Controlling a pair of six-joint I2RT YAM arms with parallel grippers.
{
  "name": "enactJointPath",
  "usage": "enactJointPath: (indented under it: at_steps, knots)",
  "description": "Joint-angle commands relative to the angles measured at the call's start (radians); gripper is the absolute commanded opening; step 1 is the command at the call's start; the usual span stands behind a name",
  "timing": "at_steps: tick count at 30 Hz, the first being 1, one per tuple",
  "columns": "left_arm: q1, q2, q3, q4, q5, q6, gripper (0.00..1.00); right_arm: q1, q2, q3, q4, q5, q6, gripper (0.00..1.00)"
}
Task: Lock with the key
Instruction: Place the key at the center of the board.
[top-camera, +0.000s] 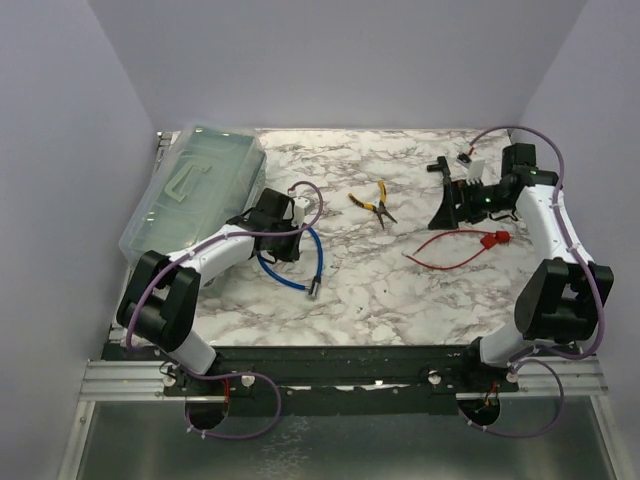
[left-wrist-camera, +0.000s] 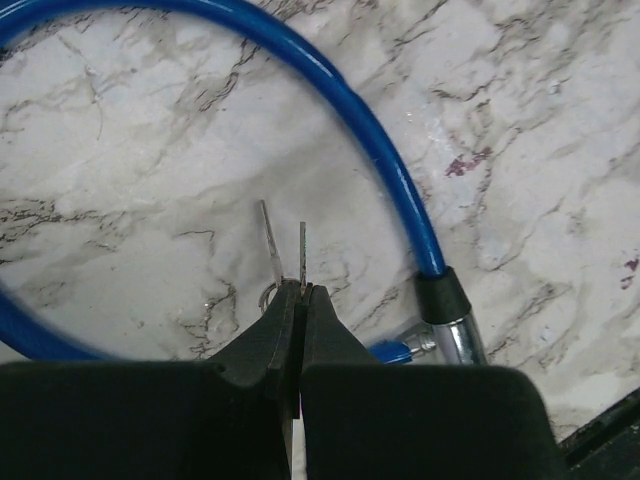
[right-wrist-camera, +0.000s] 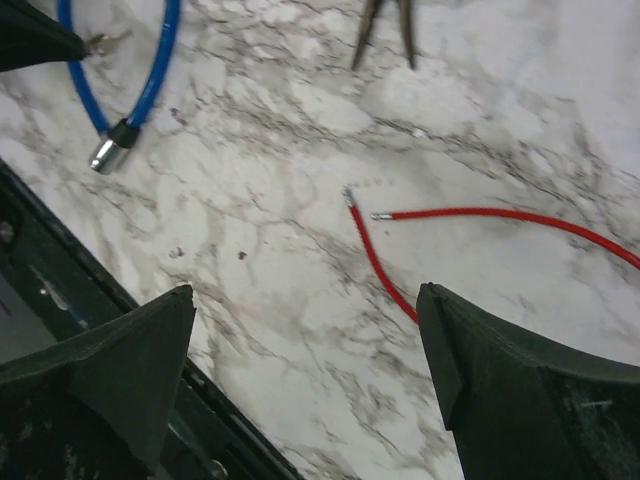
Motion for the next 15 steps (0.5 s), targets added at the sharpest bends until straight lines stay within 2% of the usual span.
enactJointPath:
  at_steps: [1,4,8,15]
  knots:
    - [-0.005,0.040,0.042,-0.044,-0.107,0.028,0.00,-0.107,0.023,0.044,-0.172,0.101,-0.275,0.98]
    - [-0.007,0.046,0.038,-0.060,-0.117,0.058,0.06,-0.143,0.054,0.050,-0.201,0.169,-0.421,0.95]
    - [-0.010,0.052,0.044,-0.082,-0.092,0.066,0.31,-0.152,0.061,0.012,-0.146,0.240,-0.569,0.94]
    - [-0.012,0.036,0.091,-0.136,0.000,0.071,0.66,-0.153,0.099,-0.023,-0.127,0.239,-0.853,0.85]
